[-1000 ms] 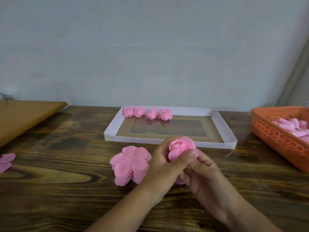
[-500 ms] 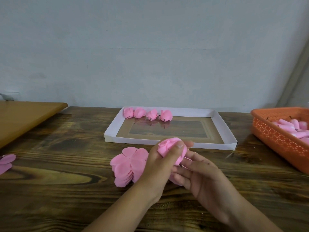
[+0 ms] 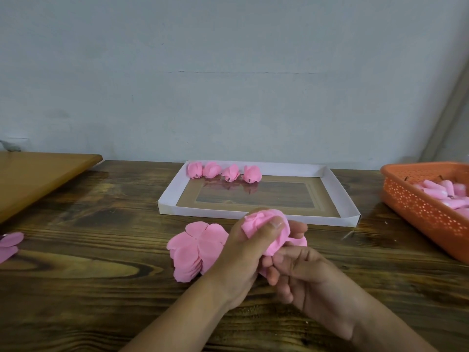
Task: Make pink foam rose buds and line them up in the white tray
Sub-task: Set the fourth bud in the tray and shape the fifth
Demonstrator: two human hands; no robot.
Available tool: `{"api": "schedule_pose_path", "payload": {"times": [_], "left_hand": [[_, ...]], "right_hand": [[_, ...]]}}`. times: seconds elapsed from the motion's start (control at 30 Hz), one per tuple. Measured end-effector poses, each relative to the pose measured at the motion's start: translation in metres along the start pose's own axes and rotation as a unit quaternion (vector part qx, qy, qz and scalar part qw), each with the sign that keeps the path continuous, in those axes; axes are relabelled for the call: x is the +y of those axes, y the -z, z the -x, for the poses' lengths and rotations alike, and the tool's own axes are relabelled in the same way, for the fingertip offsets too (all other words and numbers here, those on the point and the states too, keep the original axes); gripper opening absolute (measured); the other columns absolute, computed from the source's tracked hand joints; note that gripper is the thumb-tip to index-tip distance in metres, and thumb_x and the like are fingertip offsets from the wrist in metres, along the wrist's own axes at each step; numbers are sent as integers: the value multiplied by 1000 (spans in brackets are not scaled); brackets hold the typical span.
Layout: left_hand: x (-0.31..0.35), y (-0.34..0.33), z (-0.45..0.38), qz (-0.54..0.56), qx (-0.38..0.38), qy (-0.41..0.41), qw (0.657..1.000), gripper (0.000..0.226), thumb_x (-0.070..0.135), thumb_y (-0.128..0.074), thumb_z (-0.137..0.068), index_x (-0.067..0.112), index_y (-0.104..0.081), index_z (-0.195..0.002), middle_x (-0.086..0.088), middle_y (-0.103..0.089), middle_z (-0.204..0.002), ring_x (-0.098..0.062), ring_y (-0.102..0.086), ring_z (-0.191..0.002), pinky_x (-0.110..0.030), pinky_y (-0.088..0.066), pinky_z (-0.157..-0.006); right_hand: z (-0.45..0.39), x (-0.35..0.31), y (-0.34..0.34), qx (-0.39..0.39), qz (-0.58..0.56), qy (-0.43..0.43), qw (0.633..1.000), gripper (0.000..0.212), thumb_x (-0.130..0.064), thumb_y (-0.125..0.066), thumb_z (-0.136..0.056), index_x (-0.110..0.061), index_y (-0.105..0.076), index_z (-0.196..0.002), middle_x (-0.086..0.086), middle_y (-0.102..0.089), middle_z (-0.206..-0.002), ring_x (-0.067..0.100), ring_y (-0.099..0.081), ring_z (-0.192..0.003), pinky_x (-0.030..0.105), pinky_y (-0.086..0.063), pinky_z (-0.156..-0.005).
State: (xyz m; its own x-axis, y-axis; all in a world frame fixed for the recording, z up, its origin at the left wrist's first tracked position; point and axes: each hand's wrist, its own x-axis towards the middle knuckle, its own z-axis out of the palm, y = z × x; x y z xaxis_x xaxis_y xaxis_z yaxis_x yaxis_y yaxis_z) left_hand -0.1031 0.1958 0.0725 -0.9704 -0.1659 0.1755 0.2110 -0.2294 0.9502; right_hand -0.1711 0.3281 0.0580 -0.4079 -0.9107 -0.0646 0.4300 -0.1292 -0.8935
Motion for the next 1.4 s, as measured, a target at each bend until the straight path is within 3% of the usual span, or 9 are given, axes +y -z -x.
{"api": "schedule_pose_path", "payload": {"times": [0.13,0.33,0.47,0.57,0.77,1.0,1.2,1.3,1.4], "left_hand": [[-4,-1,0,-2,5,6,1000,26,38,-58,-94,19,-76,-92,-8,-75,-96,-25,-47,-49,-31,-47,-44],[-3,-3,0,30,9,14,999,20,40,-66,-84,21,-71,-85,-5,-73,-97,-40,-47,-72,-25,-45,-44],[-7,-2,-2,48,9,17,999,22,41,-65,-82,36,-74,-101,-4,-74,-99,-29,-48,-62,-26,-45,-45],[-7,-2,-2,46,29,21,998,38,44,-66,-81,24,-69,-114,-5,-76,-101,-24,-48,-53,-22,-41,-42],[-5,1,-1,-5,46,8,999,48,50,-65,-84,15,-71,-116,-1,-75,-120,-25,-72,-98,-34,-56,-69],[-11,1,-3,-8,21,-12,1000,48,33,-64,-94,0,-56,-128,-11,-74,-121,-30,-71,-108,-29,-59,-64],[1,1,0,-13,26,-15,999,82,68,-81,-66,6,-65,-117,-4,-76,-115,-30,-73,-97,-45,-57,-74],[4,0,1,-1,9,-24,1000,63,70,-82,-61,24,-71,-104,-2,-76,-118,-25,-75,-97,-48,-55,-77],[4,-2,2,-5,-9,-34,999,46,69,-82,-63,36,-71,-93,0,-73,-126,-46,-67,-109,-65,-47,-82]], "right_hand": [[1,5,-7,64,101,68,991,18,-19,-66,-83,-6,-77,-75,11,-65,-65,12,-53,-52,20,-43,-50],[3,8,-15,130,286,183,932,35,3,-58,-95,-3,-73,-64,9,-67,-60,8,-55,-53,18,-44,-52],[3,7,-18,128,248,162,946,25,-14,-58,-88,-7,-73,-69,6,-68,-65,11,-57,-56,21,-47,-53],[2,6,-17,136,188,137,963,28,-35,-66,-77,-9,-74,-82,11,-70,-76,19,-63,-68,27,-53,-60],[-2,4,-16,110,91,144,979,57,-56,-86,-66,-14,-75,-102,14,-69,-88,22,-68,-79,31,-58,-69],[-3,4,-12,120,19,121,985,75,-47,-94,-59,-2,-69,-113,17,-67,-89,24,-66,-77,31,-59,-64],[-3,1,-9,72,-35,84,993,69,-51,-77,-76,-3,-65,-123,24,-65,-107,28,-68,-88,33,-58,-64],[-2,-1,-9,61,-71,64,994,61,-50,-64,-84,-4,-66,-123,22,-68,-105,28,-69,-86,32,-58,-61],[-2,-1,-8,64,-32,75,995,56,-39,-60,-88,1,-60,-127,13,-69,-93,23,-68,-81,28,-57,-62]]}}
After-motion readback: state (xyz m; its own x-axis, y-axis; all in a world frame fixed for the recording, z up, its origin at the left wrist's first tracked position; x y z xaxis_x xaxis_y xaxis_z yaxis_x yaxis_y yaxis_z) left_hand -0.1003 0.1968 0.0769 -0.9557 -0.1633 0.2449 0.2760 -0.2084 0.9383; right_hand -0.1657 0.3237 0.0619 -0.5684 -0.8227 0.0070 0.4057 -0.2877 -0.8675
